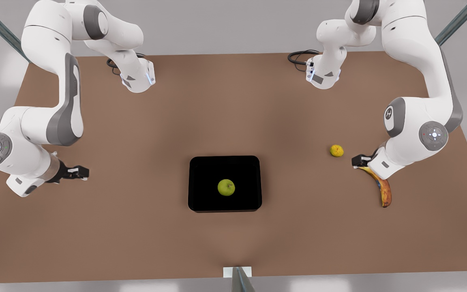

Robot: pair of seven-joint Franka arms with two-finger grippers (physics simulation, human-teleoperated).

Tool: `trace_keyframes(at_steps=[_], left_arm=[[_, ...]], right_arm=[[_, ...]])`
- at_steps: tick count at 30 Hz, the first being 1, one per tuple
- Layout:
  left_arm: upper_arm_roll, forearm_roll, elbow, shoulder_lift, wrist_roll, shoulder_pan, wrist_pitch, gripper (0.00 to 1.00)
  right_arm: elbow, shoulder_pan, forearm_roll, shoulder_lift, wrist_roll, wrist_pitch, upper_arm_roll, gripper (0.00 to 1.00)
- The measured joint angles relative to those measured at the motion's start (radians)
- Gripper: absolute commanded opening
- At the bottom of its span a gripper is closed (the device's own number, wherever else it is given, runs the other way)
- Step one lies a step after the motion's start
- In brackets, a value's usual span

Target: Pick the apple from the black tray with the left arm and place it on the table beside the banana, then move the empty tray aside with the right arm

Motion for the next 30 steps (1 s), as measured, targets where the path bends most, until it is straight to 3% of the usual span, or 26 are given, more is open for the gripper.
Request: trace_keyframes(at_steps=[6, 12, 15, 18, 30], left_arm=[[-0.007, -0.065, 0.062, 0.024, -0.009, -0.054, 0.010, 1.00], [-0.016, -0.013, 0.164, 0.129, -0.147, -0.492, 0.016, 1.00], [-0.017, 0.003, 0.344, 0.312, -0.254, -0.603, 0.024, 1.00], [-0.030, 0.007, 0.409, 0.394, -0.377, -0.627, 0.066, 1.00], [-0.037, 0.048, 0.421, 0.555, -0.725, -0.688, 0.254, 1.00]], right_arm=[[0.000, 0.000, 0.020, 0.000, 0.052, 0.032, 0.001, 1.00], [0.000, 0.000, 0.024, 0.000, 0.090, 0.043, 0.002, 1.00], [0.000, 0.000, 0.025, 0.000, 0.104, 0.046, 0.003, 1.00], [0.000, 0.000, 0.025, 0.000, 0.117, 0.048, 0.003, 1.00], [0.000, 0.000, 0.025, 0.000, 0.150, 0.050, 0.003, 1.00]])
